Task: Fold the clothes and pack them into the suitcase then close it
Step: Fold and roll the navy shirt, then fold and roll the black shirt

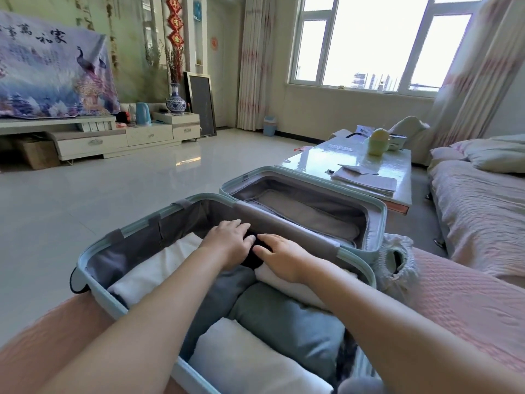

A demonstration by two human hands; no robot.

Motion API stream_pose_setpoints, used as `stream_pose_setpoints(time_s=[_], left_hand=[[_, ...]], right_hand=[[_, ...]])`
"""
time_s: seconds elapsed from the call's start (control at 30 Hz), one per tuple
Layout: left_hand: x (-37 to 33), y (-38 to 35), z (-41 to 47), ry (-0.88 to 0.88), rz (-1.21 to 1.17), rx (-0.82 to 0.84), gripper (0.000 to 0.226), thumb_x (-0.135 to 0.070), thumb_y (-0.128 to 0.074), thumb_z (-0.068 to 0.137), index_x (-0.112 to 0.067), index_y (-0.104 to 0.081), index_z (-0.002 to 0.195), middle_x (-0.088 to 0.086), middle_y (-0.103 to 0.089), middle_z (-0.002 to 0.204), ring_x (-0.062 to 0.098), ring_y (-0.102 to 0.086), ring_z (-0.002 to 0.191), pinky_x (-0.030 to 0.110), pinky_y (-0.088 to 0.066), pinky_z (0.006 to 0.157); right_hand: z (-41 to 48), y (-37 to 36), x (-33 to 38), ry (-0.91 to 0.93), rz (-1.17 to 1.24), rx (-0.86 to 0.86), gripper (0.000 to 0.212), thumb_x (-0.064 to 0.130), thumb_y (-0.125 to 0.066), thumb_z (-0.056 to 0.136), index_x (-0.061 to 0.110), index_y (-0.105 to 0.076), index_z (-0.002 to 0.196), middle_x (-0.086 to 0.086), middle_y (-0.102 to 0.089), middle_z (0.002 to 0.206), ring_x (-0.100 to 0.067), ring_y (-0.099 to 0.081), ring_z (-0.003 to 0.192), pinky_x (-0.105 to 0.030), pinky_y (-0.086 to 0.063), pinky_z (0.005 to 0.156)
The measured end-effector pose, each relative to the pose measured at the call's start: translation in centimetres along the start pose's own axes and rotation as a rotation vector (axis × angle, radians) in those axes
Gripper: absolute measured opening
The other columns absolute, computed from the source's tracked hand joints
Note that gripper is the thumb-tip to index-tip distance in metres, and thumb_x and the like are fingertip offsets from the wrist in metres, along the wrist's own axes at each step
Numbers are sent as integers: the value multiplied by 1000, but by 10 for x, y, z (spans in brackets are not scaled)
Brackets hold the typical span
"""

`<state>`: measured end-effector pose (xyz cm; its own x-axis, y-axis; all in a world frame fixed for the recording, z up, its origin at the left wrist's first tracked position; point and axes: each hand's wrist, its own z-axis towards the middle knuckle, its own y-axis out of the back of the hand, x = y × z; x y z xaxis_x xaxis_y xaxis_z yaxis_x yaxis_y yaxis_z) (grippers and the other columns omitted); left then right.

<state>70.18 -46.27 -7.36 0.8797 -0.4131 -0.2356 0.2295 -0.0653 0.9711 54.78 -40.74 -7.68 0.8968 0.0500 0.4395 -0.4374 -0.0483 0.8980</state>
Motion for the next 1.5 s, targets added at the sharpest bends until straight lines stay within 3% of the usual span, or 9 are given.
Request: stream_pose_setpoints(time_s=[0.13,0.37,0.53,0.83,1.0,1.17,1.33,1.4,1.5], left_hand=[[-69,21,-31,-142,-147,-83,49,-44,-37,102,-22,-43,146,2,-45,148,23,-36,137,39,-28,114],[-237,21,-86,-333,-359,-10,34,-41,-47,100,-25,-60,127,2,-63,124,21,-58,110,36,-47,95],[-397,-18,-127,-486,-324,62,30,-43,-47,100,-30,-60,123,-4,-65,121,20,-60,111,31,-46,95],[-688,-111,-205,-868,-267,230,36,-30,-47,100,-18,-51,134,2,-65,123,23,-56,117,30,-40,98],[-801,-176,-210,-936,-252,310,40,-24,-47,98,-18,-46,138,10,-57,131,29,-56,118,39,-45,98],[-875,-242,-193,-995,-226,268,46,-20,-46,98,-22,-42,144,3,-42,143,25,-43,129,39,-44,101],[-912,-285,-162,-1051,-140,235,55,-19,-39,103,-23,-23,156,2,-13,164,22,-12,150,37,-28,115],[-916,-296,-150,-1032,-93,304,57,-22,-36,105,-27,-15,158,0,-6,166,23,-11,151,36,-27,116],[-911,-311,-138,-1003,-71,362,59,-27,-38,105,-30,-13,158,-1,-5,166,25,-14,151,39,-26,117]], right_hand=[[-69,39,-27,-7,89,-210,34,38,-46,102,33,-63,131,6,-59,133,-14,-52,124,-34,-40,106],[-226,108,-104,-213,-21,-240,30,32,-47,105,23,-62,129,0,-66,126,-14,-64,102,-19,-46,70],[-366,161,-208,-466,-37,-284,32,34,-53,99,26,-65,128,-3,-69,124,-20,-63,114,-29,-46,97],[-595,213,-402,-924,14,-349,40,24,-49,93,27,-62,130,2,-64,131,-17,-61,116,-28,-47,99],[-657,217,-491,-1051,5,-412,39,27,-43,99,33,-54,135,5,-47,139,-20,-52,124,-39,-45,103],[-674,214,-575,-1102,81,-522,52,13,-44,95,26,-45,146,1,-32,152,-26,-49,127,-42,-43,105],[-664,196,-629,-1081,-36,-512,52,33,-44,104,31,-30,154,1,-28,155,-26,-44,134,-44,-44,105],[-657,195,-645,-1134,-124,-520,42,26,-48,103,25,-47,146,-4,-42,143,-28,-51,126,-41,-49,96],[-652,195,-662,-1181,-128,-679,18,18,-61,95,20,-74,107,-4,-68,111,-27,-66,104,-32,-52,80]])
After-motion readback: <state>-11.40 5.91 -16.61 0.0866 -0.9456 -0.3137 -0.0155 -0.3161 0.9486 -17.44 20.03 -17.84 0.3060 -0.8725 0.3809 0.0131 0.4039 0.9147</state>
